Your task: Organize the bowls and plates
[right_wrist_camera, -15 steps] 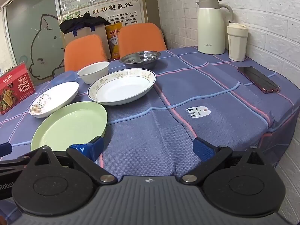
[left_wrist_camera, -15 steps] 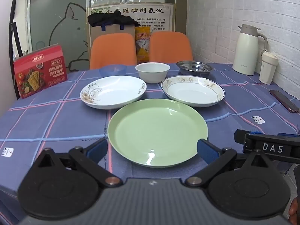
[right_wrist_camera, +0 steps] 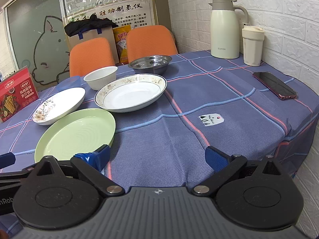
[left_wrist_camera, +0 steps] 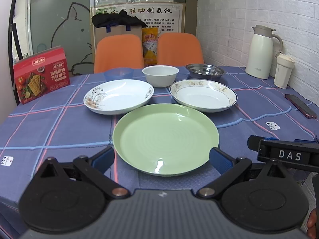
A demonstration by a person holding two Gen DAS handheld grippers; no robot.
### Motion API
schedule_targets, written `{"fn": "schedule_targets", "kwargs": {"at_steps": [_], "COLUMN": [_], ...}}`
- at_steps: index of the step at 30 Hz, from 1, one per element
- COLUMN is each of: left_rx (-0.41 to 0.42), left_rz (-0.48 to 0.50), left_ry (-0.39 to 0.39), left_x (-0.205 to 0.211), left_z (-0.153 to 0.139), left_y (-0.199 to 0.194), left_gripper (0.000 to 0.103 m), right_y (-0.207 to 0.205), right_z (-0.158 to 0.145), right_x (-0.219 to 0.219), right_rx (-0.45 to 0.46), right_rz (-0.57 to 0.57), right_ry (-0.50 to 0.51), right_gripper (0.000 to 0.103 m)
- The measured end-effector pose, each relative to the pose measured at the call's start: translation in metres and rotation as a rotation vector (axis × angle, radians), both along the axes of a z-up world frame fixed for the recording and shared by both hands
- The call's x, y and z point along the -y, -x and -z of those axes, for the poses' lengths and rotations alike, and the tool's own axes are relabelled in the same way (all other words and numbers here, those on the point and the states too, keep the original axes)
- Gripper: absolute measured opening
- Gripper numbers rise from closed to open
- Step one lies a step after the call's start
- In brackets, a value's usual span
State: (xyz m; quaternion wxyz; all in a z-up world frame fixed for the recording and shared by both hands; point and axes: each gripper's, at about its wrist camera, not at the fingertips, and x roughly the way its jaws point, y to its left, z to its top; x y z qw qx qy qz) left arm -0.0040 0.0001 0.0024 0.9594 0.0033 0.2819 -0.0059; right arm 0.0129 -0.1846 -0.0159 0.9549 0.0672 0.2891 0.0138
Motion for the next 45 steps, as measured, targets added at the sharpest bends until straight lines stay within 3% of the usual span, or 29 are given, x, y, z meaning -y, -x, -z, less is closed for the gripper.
{"fn": "schedule_targets", "kwargs": {"at_steps": [45], "left_rx": [-0.008], "left_rz": [0.007], "left_ry": [0.010], "left_x": [-0.0012], "left_z": [0.0003], "left_y": [0.0016], "left_gripper": [0.100], "right_y": [0.0033], "right_z": [-0.0018], "right_x": [-0.0032], "right_rx": [0.002], "right_rz": [-0.002], "right_ry": [0.003], "right_gripper": [0.089]}}
